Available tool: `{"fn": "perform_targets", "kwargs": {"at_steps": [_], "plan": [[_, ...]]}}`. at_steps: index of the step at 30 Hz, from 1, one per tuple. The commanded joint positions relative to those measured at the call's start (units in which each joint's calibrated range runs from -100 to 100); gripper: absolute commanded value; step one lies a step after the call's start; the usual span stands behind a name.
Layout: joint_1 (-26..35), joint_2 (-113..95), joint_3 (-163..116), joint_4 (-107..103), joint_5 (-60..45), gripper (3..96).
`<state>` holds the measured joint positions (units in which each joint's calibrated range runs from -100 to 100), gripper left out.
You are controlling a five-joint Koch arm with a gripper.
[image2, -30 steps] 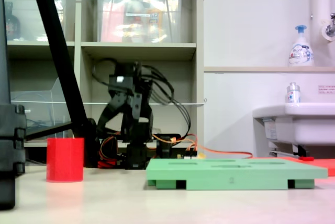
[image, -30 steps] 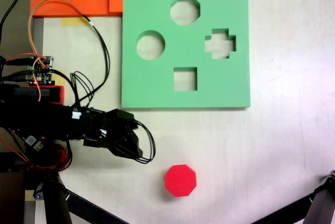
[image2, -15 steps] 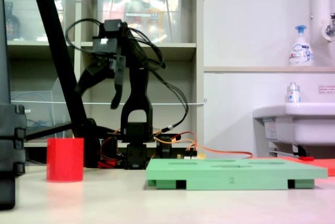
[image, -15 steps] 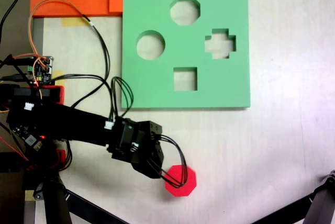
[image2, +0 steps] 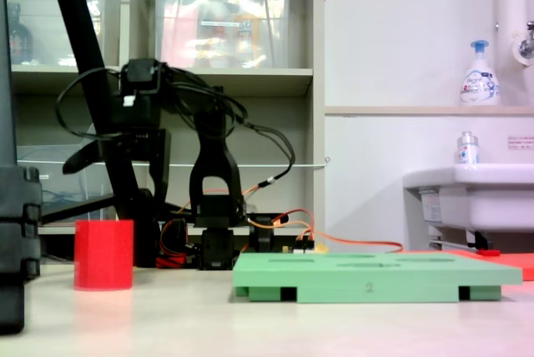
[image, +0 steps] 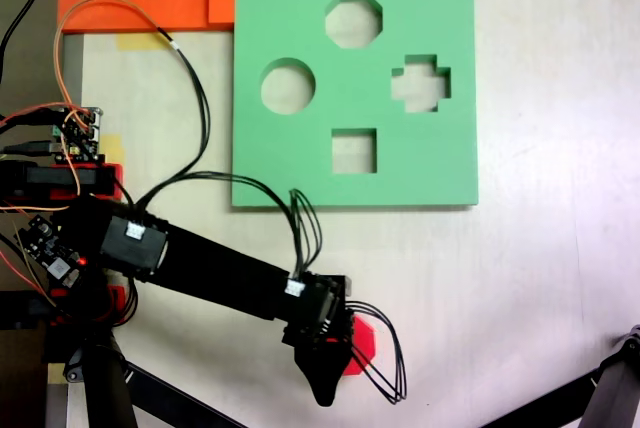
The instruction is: Put the octagonal pillar block into the corresponding hole
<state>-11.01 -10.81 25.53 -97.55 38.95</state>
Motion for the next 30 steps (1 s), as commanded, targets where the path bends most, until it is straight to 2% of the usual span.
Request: {"fn": "perform_targets", "kwargs": {"at_steps": [1,16,20,23,27,30], "plan": [[-0.39,4.80,4.68,-2.45,-0.54,93.0],[-0.98,19.19,5.38,-0.23,-2.00,91.4],[-0.98,19.47,5.28,-0.14,-2.10,70.2],[-0.93,19.33,5.28,-0.14,-2.15,58.3],[-1.03,18.77,4.68,-0.23,-2.25,48.2],[-1.17,17.93,3.39,-0.33,-2.25,44.9]]}}
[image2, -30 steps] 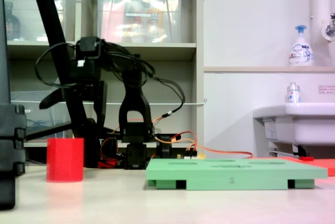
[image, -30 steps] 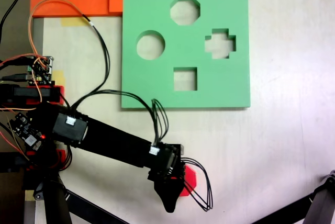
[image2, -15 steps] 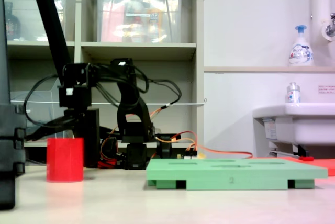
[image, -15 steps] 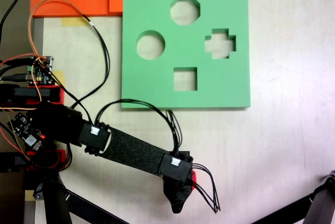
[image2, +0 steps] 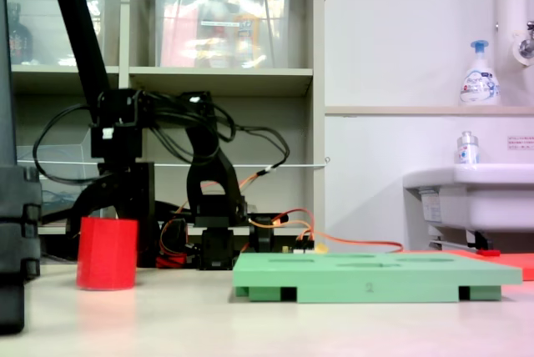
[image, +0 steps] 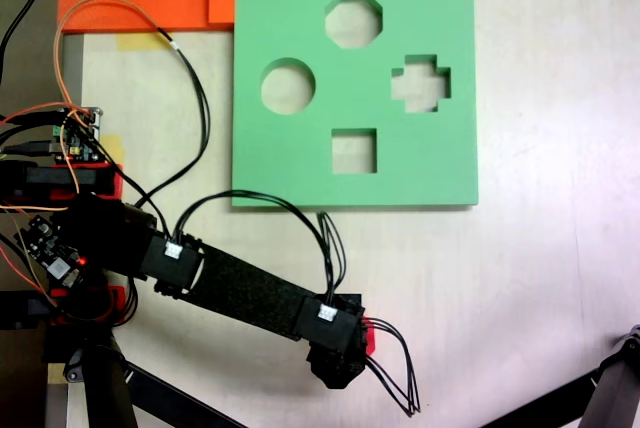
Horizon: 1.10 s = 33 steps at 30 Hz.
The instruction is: Put the octagonal pillar block into the corresponding hole
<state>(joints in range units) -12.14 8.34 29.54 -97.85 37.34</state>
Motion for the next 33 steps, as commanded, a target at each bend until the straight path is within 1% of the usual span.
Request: {"fn": "perform_targets", "kwargs": {"at_steps": [1,5,10,16,19,24,31,33], "plan": [[-0.05,-1.36,-0.83,-0.32,-0.63,44.0],[-0.15,-4.71,-2.23,-1.67,-0.49,41.9],[0.20,-13.79,-2.13,-2.15,1.32,41.6],[3.86,-29.29,-2.03,-2.15,6.89,41.6],[7.23,-36.70,-2.13,-2.15,10.70,41.6],[16.07,-46.47,-8.51,-2.15,19.78,41.7],[30.04,-43.96,-8.41,-2.15,33.75,41.6],[32.43,-40.75,-6.81,-2.15,35.70,41.7]]}}
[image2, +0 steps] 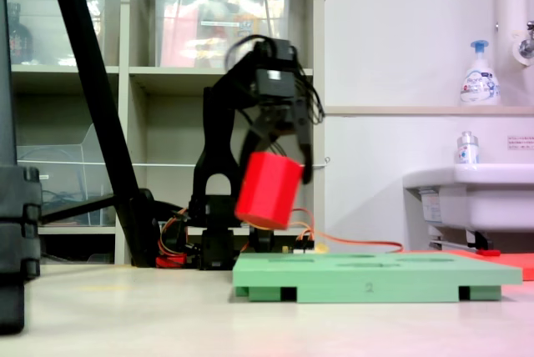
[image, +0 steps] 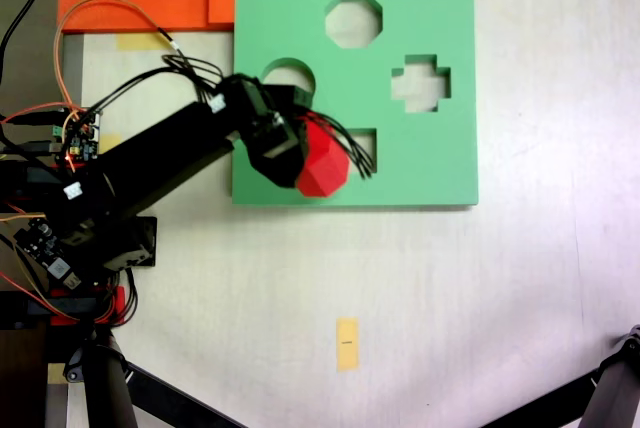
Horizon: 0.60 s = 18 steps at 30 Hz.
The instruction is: Put the octagonal pillar block into the corresponding hole
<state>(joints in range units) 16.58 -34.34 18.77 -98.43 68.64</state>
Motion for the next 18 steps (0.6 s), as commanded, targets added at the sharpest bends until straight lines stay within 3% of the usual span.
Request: {"fn": "perform_targets", "kwargs": {"at_steps": [1,8,18], "plan": [[4.74,3.61,4.66,-1.57,4.93,41.6],[7.86,11.29,7.16,9.51,6.98,41.7],[10.16,38.25,31.68,14.90,8.89,41.7]]}}
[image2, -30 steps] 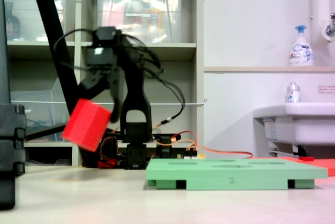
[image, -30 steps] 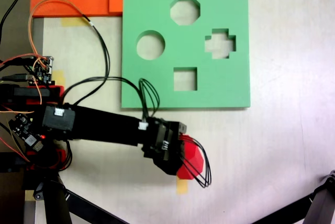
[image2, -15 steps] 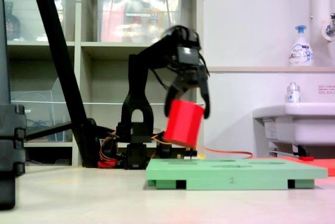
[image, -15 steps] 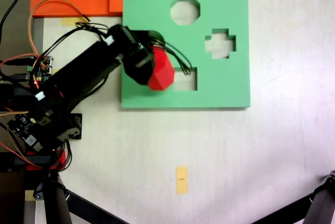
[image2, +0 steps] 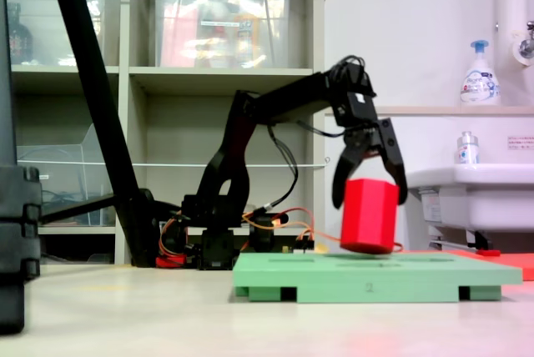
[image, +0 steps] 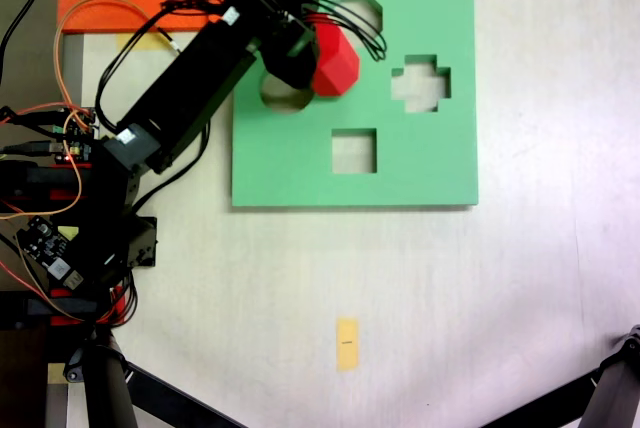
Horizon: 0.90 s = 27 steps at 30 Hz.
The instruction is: Put the octagonal pillar block into the corresponding hole
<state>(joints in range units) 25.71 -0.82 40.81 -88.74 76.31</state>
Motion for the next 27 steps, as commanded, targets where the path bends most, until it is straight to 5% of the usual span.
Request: {"fn": "perform_targets", "kwargs": {"at_steps": [1,27], "plan": [[1.32,6.55,11.63,5.21,1.37,41.7],[0.63,21.49,24.89,12.04,0.34,41.9]]}}
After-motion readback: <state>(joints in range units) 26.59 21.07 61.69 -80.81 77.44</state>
